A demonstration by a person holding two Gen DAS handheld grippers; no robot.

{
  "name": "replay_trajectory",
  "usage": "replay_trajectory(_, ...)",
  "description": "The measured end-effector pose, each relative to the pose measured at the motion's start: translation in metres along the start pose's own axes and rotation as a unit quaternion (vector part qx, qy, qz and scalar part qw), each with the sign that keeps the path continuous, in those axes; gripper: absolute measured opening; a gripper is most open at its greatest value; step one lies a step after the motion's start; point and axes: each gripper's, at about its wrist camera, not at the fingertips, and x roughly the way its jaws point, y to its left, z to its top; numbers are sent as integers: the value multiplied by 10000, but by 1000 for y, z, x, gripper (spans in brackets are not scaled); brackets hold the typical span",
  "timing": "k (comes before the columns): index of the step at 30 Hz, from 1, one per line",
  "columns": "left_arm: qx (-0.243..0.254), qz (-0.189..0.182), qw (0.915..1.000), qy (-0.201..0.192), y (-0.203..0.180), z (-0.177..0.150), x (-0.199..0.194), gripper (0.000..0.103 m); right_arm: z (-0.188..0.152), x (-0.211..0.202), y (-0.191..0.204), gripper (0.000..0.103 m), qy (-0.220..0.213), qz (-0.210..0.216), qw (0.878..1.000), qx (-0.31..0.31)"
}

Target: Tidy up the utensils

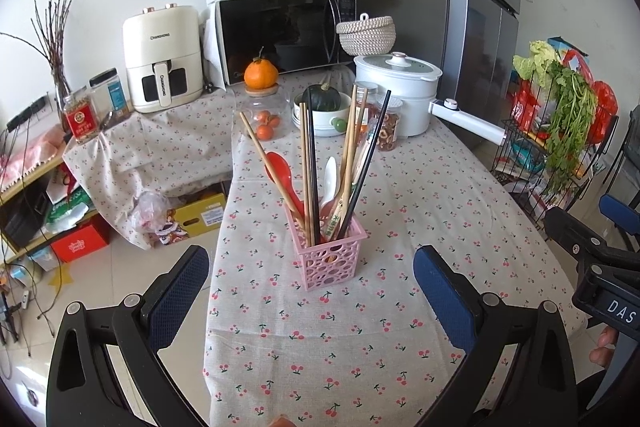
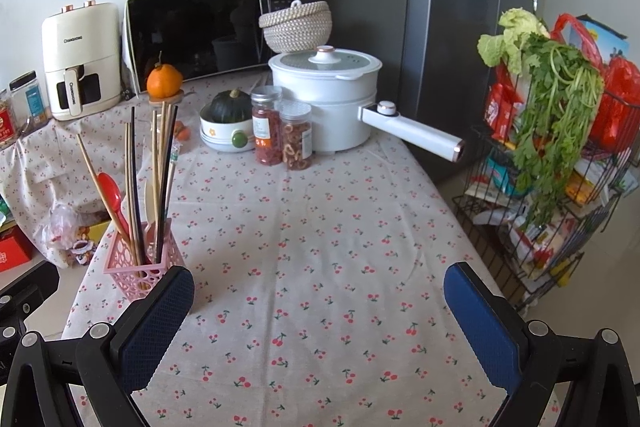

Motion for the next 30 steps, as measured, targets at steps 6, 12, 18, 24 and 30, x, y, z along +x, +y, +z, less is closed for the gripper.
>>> replay_trajectory(6,-11,-2,10000,10,0,0,0,103,0,1,-1,103,-8,-5,10000,5)
replay_trajectory(12,-16,48,10000,-10,-1,-2,0,103,-1,1,-3,103,-19,-25,10000,9)
replay_trajectory(18,-14,51,10000,-11,-1,-3,-1,103,-2,3,-3,103,17,-46,10000,-3)
replay_trajectory(24,-12,55,10000,-17,-1,-3,-1,103,-2,4,-1,103,52,-50,9999,-73)
replay_trajectory(30,-9,45,10000,-11,-1,-3,-1,103,-2,4,0,103,51,-49,10000,-62)
